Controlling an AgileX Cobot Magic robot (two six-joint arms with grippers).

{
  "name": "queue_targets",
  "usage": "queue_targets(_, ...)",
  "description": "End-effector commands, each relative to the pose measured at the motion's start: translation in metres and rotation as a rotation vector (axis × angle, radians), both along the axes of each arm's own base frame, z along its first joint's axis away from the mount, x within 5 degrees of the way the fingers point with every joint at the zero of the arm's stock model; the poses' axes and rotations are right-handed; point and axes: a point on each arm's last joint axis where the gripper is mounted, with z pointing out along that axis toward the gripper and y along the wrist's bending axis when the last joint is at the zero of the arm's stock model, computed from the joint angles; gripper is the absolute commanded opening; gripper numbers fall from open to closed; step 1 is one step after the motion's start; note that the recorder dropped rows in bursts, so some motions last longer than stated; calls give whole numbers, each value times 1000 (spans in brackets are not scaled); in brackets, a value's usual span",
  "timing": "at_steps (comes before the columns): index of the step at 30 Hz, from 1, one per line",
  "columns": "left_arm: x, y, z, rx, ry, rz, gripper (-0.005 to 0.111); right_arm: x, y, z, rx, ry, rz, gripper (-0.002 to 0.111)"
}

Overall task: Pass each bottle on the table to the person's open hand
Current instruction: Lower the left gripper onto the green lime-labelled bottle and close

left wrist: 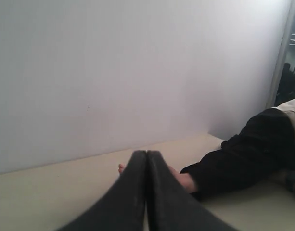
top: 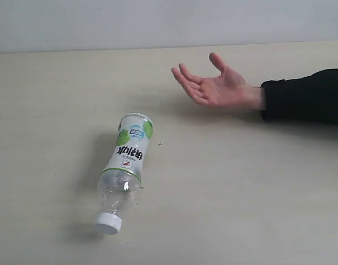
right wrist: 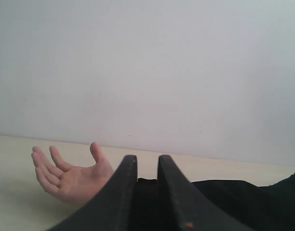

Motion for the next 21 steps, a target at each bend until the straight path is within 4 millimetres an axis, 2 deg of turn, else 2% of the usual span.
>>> queue_targets(1,21,-9,14,15,69,13,10,0,-1,0,0,-11,-10,17)
queue_targets(6,53,-23,14,130,277,27,41,0,-1,0,0,-11,-10,17)
queue_targets(9,71,-32,10,215,411,43,53,0,-1,0,0,-11,-10,17)
queue_targets(16,97,-60,-1,456,687,44,54,0,-1,0,0,-11,-10,17)
queue_targets(21,105,-80,-12,595,824,30,54,0,-1,0,0,-11,-10,17)
